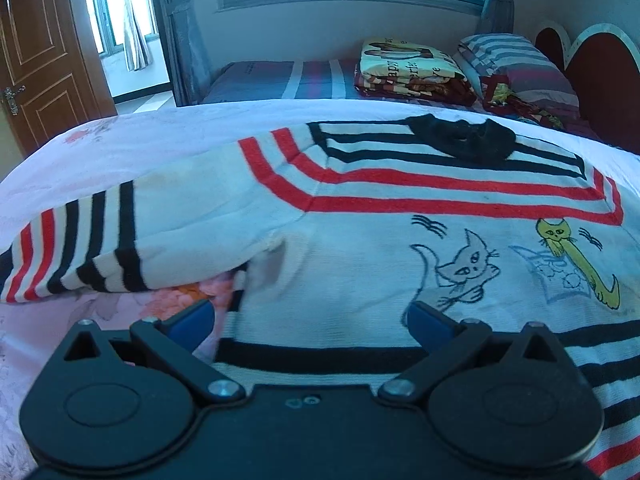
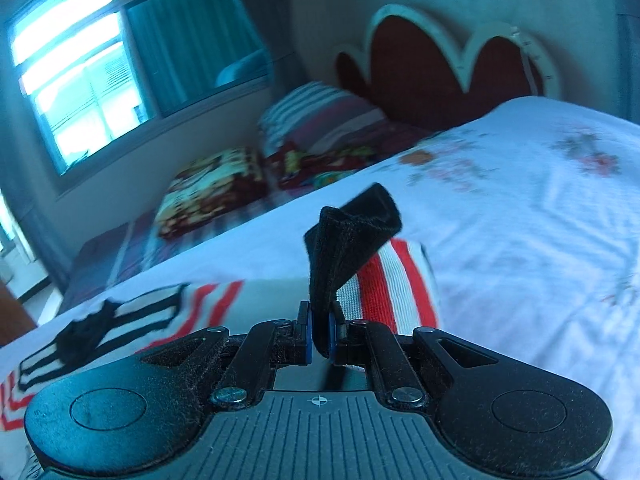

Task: Fold small clothes
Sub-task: 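Lift the sleeve cuff with the right gripper and fold it across the sweater body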

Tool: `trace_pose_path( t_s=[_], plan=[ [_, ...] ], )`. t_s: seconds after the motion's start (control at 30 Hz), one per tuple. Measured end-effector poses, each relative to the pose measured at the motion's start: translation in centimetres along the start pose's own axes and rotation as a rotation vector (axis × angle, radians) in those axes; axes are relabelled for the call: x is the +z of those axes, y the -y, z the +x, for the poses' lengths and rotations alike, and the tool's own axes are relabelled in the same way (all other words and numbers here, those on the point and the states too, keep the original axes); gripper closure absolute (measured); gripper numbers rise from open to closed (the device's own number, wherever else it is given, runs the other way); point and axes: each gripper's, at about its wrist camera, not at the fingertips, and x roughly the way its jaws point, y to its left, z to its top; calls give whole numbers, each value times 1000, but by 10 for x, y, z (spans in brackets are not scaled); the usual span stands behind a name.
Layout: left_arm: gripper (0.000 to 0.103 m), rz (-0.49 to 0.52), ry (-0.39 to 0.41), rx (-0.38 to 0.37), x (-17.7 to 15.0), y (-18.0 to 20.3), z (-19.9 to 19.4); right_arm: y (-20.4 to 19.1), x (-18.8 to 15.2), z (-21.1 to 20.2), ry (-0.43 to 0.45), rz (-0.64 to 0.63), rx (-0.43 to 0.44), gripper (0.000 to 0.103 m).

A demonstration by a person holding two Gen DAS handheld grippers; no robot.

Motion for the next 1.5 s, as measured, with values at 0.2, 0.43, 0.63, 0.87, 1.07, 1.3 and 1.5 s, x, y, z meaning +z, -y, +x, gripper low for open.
trace_pose_path(
  t_s=[0.2,0.43,0.63,0.87,1.07,1.3,1.5],
  plan=[
    [1,-22,-8,11,-2,-26,0,-49,-24,18,-51,-25,80,96],
    [1,-93,-23,-1,-4,-59,2,-106,-57,36,-118,-72,168,96],
    [1,-104,-7,3,-4,-75,0,-158,-84,50,-174,-127,260,96],
    [1,-136,9,-1,0,-83,-2,-207,-123,63,-235,-276,330,95],
    [6,-131,43,-135,9,-69,-10,-207,-133,43,-171,-293,400,56],
    [63,-172,-15,-492,30,5,13,-147,-116,17,-154,-130,346,56],
    [63,-219,-94,-613,38,73,44,-102,-103,-3,-146,-100,289,56]
  ],
)
